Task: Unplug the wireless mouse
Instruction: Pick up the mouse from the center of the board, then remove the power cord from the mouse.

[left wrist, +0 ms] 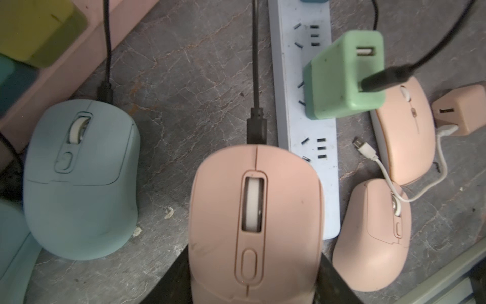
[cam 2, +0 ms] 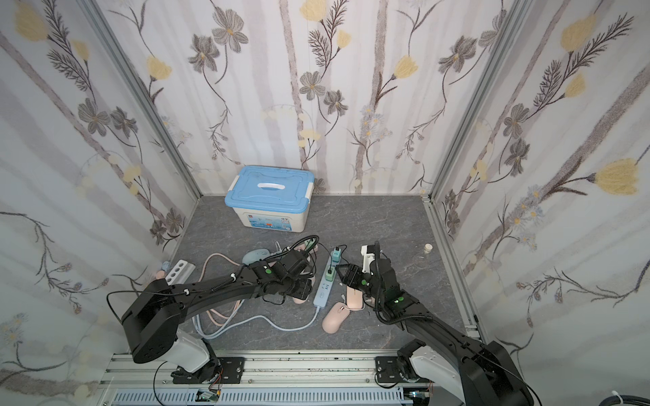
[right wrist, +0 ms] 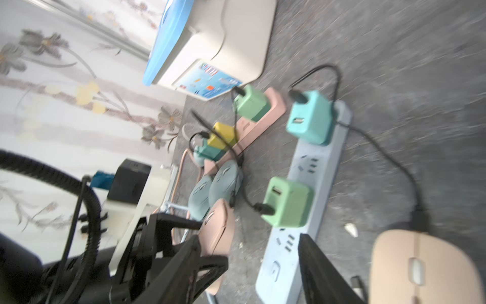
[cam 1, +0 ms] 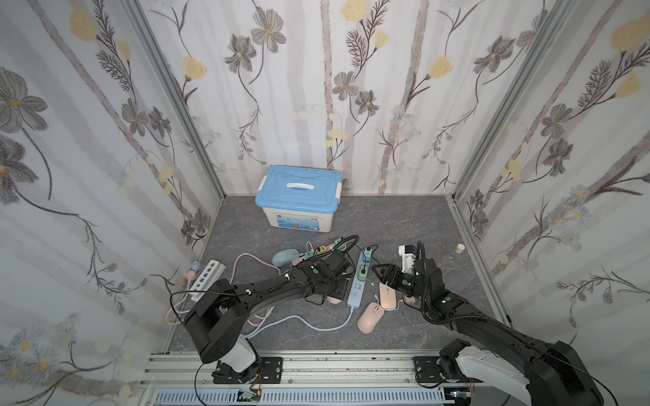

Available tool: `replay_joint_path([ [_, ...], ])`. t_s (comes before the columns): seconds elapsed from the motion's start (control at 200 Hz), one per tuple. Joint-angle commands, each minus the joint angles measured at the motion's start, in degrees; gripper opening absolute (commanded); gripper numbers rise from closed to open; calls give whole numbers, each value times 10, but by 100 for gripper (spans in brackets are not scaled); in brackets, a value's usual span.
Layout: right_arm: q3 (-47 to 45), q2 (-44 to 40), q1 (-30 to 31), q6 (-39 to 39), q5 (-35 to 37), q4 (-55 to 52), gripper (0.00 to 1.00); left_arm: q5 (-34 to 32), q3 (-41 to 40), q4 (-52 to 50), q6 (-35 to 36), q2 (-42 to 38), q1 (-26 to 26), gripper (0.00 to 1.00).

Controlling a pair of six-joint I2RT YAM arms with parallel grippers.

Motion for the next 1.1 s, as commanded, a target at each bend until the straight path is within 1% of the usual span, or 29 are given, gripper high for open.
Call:
replay_joint_path([
  [0.0,18,17,30,27,-19,69,54,-3,-16,44,11,-22,-8,0],
  [0.155,60,50,72,45,8,61,50,-47,-43,63,20,-54,-31,0],
  [0.26,71,75,85,73,27,62,47,-78,-74,89,23,-87,-40,0],
  [0.325,75,91,94,86,36,71,46,-85,-94,107,28,-105,-43,0],
  [0.455,102,126,114,91,51,72,45,-85,-126,143,35,-131,-47,0],
  [0.634,114,161,118,122,66,92,40,-82,-148,163,44,-153,-50,0],
  [0.759,121,181,118,136,75,98,37,-80,-153,167,44,-154,-51,0],
  [0.884,129,199,118,139,64,115,36,-80,-154,168,44,-152,-52,0],
  [0.899,130,201,134,139,64,116,35,-80,-154,168,44,-152,-52,0],
  [0.924,132,204,137,141,63,116,35,-80,-154,170,44,-152,-53,0],
  [1.099,133,218,137,152,64,122,29,-79,-157,172,45,-153,-52,0],
])
